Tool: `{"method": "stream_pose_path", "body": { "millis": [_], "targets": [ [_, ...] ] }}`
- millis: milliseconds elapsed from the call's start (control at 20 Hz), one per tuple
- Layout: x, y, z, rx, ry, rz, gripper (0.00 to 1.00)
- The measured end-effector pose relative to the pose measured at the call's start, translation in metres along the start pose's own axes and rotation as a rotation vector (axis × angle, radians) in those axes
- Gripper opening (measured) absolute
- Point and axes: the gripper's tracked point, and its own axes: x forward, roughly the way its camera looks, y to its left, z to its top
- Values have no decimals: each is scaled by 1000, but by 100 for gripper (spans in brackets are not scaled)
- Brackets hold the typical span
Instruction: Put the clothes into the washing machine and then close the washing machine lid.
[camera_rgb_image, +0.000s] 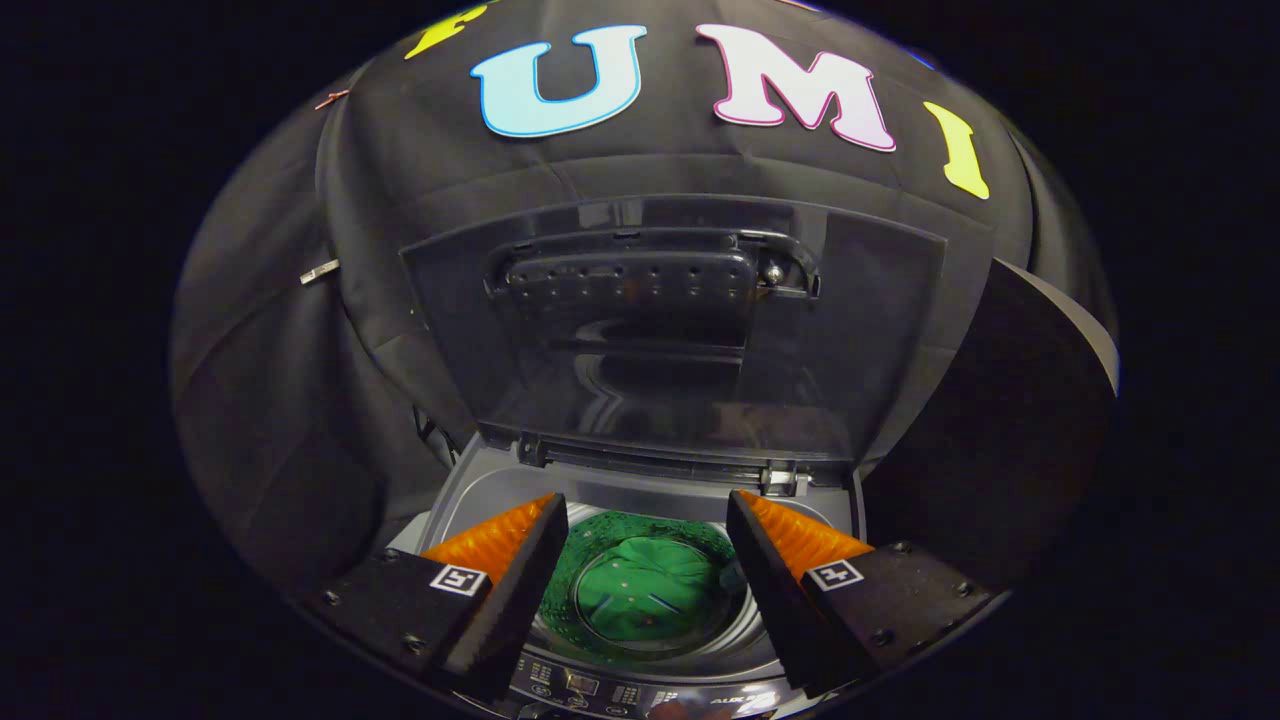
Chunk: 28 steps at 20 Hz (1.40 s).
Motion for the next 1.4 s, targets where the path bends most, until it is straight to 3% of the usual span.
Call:
{"method": "stream_pose_path", "body": {
  "millis": [300, 600, 700, 1000, 1400],
  "targets": [
    [-27, -2, 44, -15, -201, -22, 100],
    [-84, -14, 151, -9, -577, -37, 100],
    [-87, -23, 179, -11, -641, -57, 99],
    [-67, -30, 230, -10, -616, -59, 99],
    [9, -15, 234, -104, -408, -88, 99]
  ]
}}
